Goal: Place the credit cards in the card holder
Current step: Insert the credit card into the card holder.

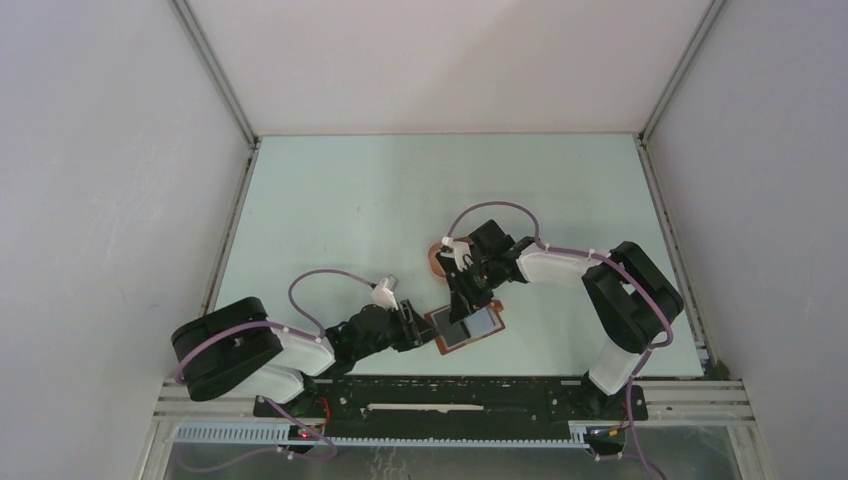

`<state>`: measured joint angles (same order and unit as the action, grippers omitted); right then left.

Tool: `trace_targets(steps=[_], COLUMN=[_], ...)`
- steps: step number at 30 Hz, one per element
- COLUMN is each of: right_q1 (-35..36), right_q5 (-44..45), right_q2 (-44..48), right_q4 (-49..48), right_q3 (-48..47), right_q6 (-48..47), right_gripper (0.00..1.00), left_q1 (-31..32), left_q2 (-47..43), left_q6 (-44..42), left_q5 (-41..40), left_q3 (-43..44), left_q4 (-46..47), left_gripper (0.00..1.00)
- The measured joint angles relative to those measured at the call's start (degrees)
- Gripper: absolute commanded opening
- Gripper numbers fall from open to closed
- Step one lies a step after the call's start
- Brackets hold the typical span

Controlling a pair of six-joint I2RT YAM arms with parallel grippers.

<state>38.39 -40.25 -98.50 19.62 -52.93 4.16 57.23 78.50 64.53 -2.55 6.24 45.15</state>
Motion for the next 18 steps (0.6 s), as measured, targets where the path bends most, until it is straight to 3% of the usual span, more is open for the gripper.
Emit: trace_targets(steps=[18], right_q1=[0.02], right_q5=[6.36], right_q2=[1.9], right_q4=[2.03], right_q3=[0.0], right_q6=[-1.27], right_gripper=[0.45], left_q1=[0.02], left_q2=[0.22], left_q6=[0.04], left_q5=[-0.02], left_q3=[0.0], left_q4=[0.37], left_gripper=[0.47])
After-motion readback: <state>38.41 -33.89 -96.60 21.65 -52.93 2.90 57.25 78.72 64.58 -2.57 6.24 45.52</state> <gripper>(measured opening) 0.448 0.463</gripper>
